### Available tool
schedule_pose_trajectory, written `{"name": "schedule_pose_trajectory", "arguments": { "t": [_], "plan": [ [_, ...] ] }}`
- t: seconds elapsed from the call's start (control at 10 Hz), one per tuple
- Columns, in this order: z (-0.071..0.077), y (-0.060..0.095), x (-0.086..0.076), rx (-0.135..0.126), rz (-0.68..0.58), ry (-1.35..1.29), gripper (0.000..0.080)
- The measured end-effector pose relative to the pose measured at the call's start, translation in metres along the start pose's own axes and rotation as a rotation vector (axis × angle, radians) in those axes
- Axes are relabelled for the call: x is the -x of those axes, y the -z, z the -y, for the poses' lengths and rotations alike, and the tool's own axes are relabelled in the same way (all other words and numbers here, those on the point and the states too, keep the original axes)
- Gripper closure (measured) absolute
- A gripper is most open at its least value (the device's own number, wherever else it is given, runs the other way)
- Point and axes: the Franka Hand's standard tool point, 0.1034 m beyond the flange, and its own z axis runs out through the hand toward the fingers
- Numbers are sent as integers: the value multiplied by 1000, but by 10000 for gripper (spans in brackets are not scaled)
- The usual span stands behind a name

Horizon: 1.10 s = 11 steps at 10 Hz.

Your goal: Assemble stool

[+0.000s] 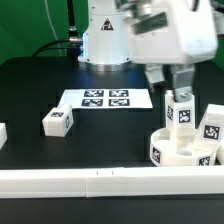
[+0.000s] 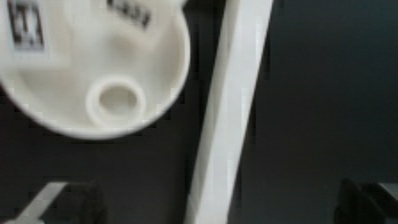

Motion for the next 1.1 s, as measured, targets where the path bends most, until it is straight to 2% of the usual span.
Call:
{"name": "schedule_pose_trajectory", "arguments": {
  "t": [0.1,0.2,0.4,0.5,0.6,0.7,0.8,1.1],
  "plan": [
    [1,1,-5,-6,2,-18,150],
    [1,-1,1,-3,5,-10,150],
    [-1,-1,-1,5,3,31,150],
    [-7,-2,-8,48,4,156,150],
    [-7,-2,-23,71,-6,248,150],
    [-4,-4,-30,82,-5,304,150],
    [3,-6,-31,83,-1,342,150],
    [1,-7,-31,85,3,515,150]
  ]
}}
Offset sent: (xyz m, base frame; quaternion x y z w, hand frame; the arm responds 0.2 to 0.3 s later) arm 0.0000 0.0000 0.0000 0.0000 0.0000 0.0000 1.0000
